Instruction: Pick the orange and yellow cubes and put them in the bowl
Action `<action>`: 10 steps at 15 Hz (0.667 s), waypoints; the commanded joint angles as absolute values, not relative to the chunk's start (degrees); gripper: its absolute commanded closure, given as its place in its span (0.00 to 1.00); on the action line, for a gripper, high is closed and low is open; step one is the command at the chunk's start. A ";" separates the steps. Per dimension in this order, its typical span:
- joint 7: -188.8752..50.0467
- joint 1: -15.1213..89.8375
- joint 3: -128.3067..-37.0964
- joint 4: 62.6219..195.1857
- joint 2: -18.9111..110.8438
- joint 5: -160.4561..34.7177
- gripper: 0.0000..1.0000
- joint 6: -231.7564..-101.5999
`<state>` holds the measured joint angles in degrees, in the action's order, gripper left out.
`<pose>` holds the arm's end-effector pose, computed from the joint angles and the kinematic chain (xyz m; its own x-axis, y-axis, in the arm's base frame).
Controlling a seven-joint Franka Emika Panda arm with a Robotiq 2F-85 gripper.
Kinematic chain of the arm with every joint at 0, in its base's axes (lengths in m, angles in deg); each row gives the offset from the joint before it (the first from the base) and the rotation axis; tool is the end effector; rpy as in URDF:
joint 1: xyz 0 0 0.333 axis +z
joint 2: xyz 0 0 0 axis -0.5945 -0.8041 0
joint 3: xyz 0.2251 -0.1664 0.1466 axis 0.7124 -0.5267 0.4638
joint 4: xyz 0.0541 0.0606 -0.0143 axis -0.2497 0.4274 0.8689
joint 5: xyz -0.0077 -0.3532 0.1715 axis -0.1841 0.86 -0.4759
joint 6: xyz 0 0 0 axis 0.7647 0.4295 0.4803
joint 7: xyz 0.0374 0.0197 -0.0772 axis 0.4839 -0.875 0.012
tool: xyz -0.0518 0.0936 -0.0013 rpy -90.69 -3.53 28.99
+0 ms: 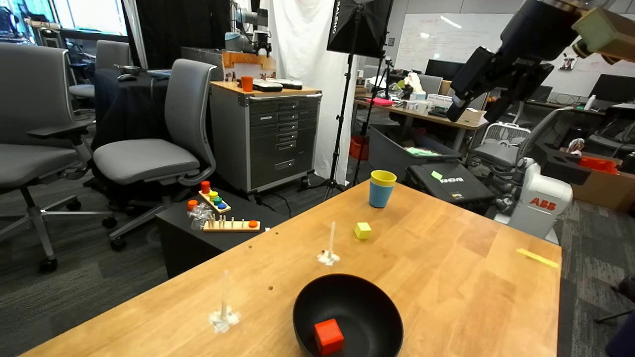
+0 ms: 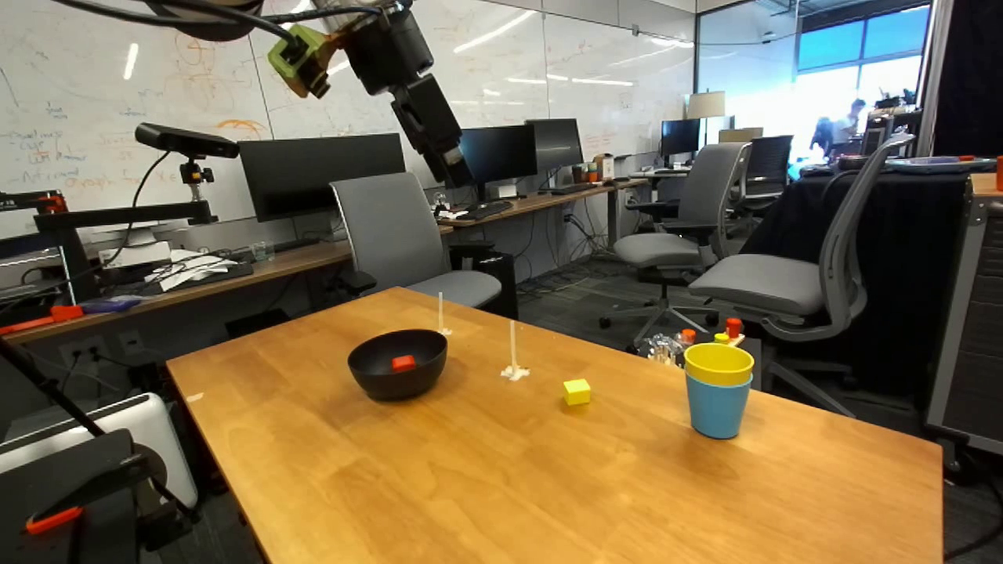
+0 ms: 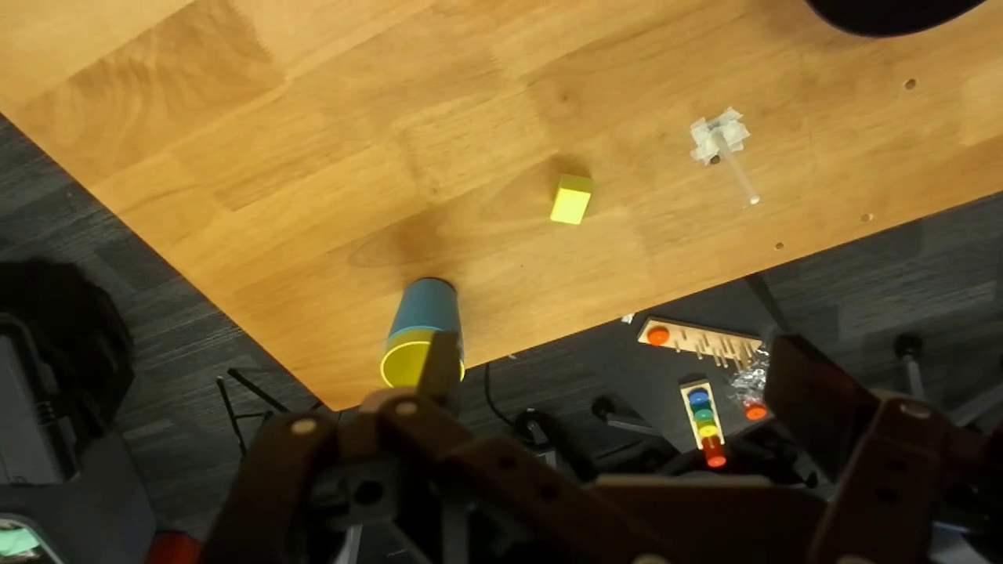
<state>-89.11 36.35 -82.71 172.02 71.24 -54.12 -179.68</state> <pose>0.5088 -0.0336 0.4252 0.8722 -0.3134 0.3755 -0.3370 -0.9415 -0.0030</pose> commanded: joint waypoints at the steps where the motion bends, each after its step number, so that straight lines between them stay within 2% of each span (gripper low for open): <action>1: -88.25 34.48 -80.23 168.71 71.90 -53.78 0.00 -176.74; 7: -80.84 34.53 -81.16 155.41 68.76 -58.14 0.00 -159.16; 10: -81.52 33.33 -81.48 149.91 65.89 -56.01 0.00 -154.33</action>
